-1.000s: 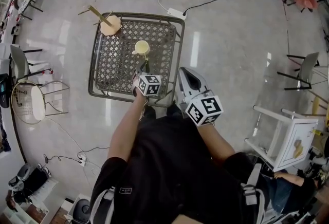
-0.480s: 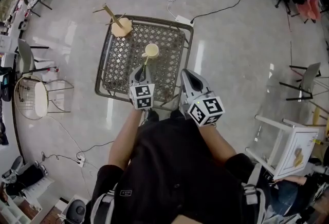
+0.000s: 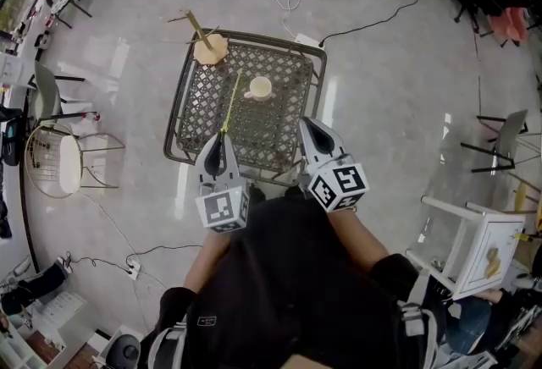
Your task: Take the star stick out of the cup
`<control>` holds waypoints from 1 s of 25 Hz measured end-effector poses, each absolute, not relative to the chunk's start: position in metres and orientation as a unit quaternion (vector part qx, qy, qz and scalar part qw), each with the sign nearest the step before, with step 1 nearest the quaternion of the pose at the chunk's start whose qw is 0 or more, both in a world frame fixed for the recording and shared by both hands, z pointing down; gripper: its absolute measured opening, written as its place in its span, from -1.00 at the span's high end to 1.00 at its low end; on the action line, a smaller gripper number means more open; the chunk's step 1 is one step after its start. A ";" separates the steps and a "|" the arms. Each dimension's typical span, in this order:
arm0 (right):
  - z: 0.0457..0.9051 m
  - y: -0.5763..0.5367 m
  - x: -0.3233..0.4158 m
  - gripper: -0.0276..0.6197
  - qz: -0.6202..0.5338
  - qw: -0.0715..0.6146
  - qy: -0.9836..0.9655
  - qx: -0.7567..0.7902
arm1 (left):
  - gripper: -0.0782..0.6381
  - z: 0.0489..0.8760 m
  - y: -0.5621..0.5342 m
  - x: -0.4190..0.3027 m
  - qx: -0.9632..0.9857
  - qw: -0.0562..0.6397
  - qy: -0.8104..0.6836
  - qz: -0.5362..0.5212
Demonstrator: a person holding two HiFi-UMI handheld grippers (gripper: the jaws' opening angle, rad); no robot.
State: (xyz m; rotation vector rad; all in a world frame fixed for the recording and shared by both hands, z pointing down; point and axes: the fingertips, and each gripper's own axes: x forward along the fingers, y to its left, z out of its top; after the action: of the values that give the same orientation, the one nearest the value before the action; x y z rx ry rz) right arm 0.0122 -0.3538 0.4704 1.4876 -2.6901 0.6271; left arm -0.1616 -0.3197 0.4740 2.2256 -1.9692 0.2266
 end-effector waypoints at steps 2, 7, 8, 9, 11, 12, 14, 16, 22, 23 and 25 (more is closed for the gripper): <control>0.470 -0.351 0.005 0.89 0.197 0.003 -0.858 0.475 | 0.70 0.463 -0.309 -0.171 0.737 0.071 -0.669 0.065; 0.466 -0.344 -0.005 0.89 0.192 0.001 -0.858 0.476 | 0.70 0.454 -0.303 -0.177 0.738 0.059 -0.670 0.054; 0.466 -0.344 -0.006 0.89 0.191 0.001 -0.859 0.476 | 0.71 0.452 -0.304 -0.178 0.738 0.058 -0.670 0.052; 0.465 -0.343 -0.009 0.89 0.190 0.001 -0.859 0.475 | 0.71 0.452 -0.304 -0.179 0.738 0.058 -0.670 0.049; 0.465 -0.342 -0.013 0.89 0.188 0.003 -0.860 0.474 | 0.71 0.452 -0.305 -0.181 0.739 0.059 -0.670 0.045; 0.466 -0.341 -0.015 0.89 0.187 0.004 -0.861 0.473 | 0.70 0.452 -0.304 -0.182 0.740 0.058 -0.669 0.044; 0.467 -0.340 -0.017 0.89 0.185 0.007 -0.862 0.471 | 0.70 0.453 -0.304 -0.182 0.742 0.056 -0.667 0.044; 0.466 -0.338 -0.017 0.89 0.184 0.007 -0.863 0.471 | 0.70 0.453 -0.303 -0.181 0.743 0.056 -0.666 0.044; 0.464 -0.336 -0.013 0.89 0.184 0.005 -0.861 0.473 | 0.71 0.451 -0.301 -0.181 0.743 0.058 -0.666 0.039; 0.464 -0.335 -0.013 0.89 0.184 0.005 -0.861 0.474 | 0.71 0.451 -0.301 -0.181 0.743 0.058 -0.665 0.038; 0.463 -0.333 -0.012 0.89 0.183 0.004 -0.861 0.475 | 0.70 0.452 -0.300 -0.179 0.744 0.060 -0.664 0.037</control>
State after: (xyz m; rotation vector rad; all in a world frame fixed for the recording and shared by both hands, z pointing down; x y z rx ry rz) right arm -0.0117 -0.3334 0.4630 1.4875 -2.6975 0.5749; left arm -0.1794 -0.3000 0.4519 2.2531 -2.0112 0.1127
